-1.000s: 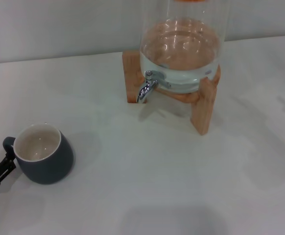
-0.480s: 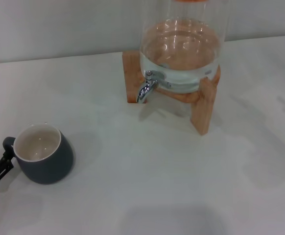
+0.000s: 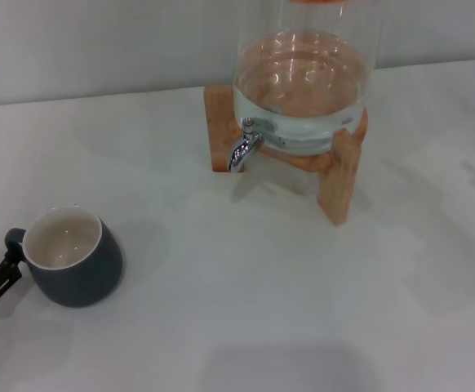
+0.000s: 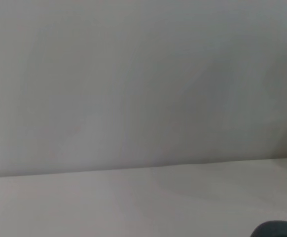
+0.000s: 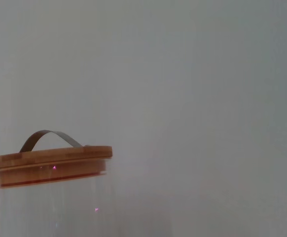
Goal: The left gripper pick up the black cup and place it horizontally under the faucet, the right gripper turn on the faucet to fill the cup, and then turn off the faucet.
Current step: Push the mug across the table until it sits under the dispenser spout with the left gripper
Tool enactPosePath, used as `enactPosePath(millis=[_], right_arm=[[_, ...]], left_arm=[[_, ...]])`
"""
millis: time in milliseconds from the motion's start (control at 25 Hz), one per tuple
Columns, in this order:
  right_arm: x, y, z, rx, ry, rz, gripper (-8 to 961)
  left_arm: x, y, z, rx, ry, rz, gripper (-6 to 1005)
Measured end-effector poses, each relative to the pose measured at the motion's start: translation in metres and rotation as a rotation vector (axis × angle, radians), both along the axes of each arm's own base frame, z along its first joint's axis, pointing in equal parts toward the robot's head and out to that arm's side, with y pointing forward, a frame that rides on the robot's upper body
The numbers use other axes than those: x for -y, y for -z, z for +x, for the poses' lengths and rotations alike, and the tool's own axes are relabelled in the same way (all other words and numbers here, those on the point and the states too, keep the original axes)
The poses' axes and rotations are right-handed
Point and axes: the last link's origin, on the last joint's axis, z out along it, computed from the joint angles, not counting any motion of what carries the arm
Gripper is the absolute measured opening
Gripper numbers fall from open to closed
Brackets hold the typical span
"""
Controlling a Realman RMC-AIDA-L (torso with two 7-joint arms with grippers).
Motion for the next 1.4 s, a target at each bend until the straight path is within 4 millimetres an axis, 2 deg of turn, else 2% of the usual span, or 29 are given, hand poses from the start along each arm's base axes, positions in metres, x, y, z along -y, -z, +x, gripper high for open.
enactPosePath(millis=[560, 1200, 1400], right_arm=[[0.002, 0.000, 0.002, -0.001, 0.007, 0.000, 743], [0.003, 0.000, 0.002, -0.001, 0.008, 0.000, 742], [0.003, 0.000, 0.002, 0.001, 0.007, 0.001, 742]], left_arm=[[-0.014, 0.001, 0.004, -0.020, -0.002, -0.005, 875], [-0.015, 0.003, 0.007, -0.020, 0.013, -0.015, 846], [-0.017, 0.003, 0.009, -0.022, 0.022, -0.019, 623]])
